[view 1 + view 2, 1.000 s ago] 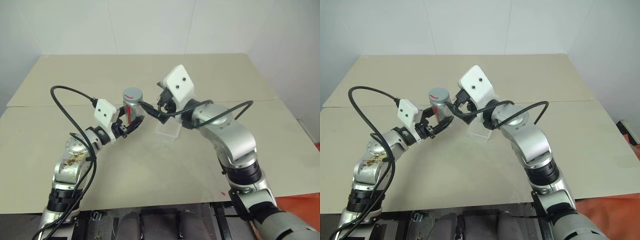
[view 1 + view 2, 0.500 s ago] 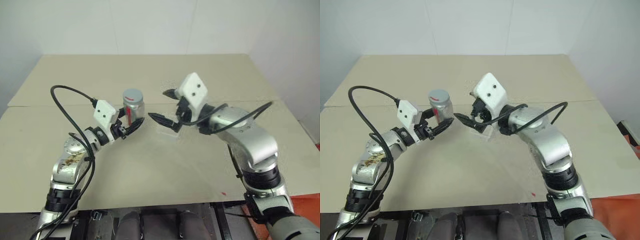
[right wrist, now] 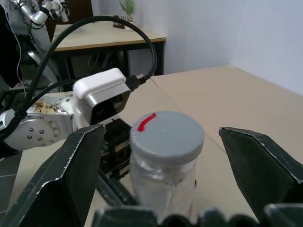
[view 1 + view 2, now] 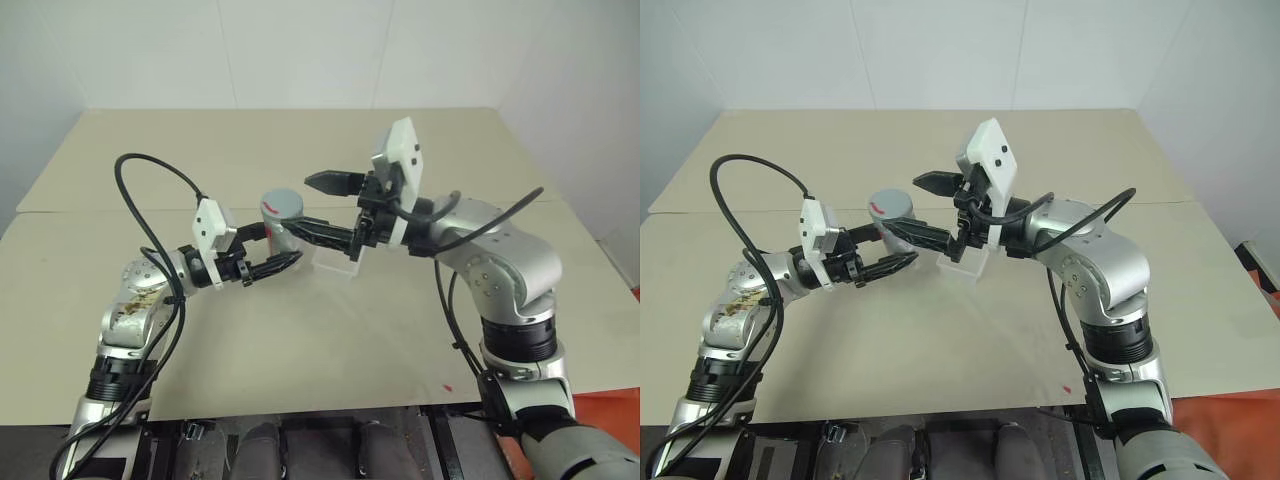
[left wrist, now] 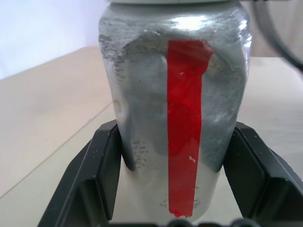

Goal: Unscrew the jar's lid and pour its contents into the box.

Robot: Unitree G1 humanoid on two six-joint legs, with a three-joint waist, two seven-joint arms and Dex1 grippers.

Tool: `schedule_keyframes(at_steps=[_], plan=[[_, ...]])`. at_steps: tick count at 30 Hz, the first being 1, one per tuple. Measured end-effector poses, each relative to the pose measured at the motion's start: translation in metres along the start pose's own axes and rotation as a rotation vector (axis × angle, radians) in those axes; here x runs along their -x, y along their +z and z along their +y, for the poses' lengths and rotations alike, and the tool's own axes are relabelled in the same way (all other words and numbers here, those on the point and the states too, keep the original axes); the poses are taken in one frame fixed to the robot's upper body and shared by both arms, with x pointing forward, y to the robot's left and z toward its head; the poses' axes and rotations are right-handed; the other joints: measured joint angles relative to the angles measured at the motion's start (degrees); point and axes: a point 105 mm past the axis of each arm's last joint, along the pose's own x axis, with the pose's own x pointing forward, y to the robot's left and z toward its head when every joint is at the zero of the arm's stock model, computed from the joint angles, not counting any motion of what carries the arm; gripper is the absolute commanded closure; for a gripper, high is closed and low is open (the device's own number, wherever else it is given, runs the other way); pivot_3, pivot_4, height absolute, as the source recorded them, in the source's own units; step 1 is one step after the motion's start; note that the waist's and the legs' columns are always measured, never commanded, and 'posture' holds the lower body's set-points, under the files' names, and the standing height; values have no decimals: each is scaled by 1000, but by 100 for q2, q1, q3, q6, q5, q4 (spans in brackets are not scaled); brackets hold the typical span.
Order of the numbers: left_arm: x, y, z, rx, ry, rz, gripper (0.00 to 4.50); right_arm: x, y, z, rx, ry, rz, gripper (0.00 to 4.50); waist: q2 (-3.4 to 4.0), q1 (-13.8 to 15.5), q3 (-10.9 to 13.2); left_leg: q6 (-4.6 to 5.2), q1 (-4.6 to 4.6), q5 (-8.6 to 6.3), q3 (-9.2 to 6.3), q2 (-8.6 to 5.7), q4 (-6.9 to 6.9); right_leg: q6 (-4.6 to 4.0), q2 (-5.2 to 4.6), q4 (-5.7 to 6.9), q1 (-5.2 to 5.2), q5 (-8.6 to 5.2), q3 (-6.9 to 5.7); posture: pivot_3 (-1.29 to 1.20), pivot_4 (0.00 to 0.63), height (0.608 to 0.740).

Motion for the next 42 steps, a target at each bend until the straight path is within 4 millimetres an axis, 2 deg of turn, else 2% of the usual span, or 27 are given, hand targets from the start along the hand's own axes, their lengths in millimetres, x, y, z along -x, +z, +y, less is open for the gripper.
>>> schedule_keyframes(at_steps=[7,23,31,34,37,42], plan=[[3,1,-11,-12,-148,35,1717,-12,0,2,16,47,-5,26,0,-5,0,-1,-1,0,0,0,0,0,1,2,0,0,0,0,150,740],[3,1,-11,-10,-159,40,1717,-14,0,10,33,120,-2,26,0,-3,0,-1,-1,0,-1,1,0,0,1,4,0,0,0,0,150,740],[2,2,-13,-9,-159,40,1717,-17,-8,11,20,129,27,26,0,-3,0,-1,-1,0,-1,1,0,0,1,5,0,0,0,0,150,740],[2,2,-13,-1,-158,40,1717,-18,-10,10,15,128,33,621,0,-3,0,-1,0,0,-1,1,1,0,1,5,0,0,0,0,150,740],[2,3,-13,3,-159,34,1717,-18,-11,10,13,128,35,1643,0,-3,0,-1,-1,0,-1,1,1,0,1,5,0,0,0,0,150,740],[3,3,-13,3,-157,34,1717,-18,-11,10,12,127,34,1726,0,-3,0,-1,0,0,-1,1,0,0,1,5,0,0,0,0,150,740]])
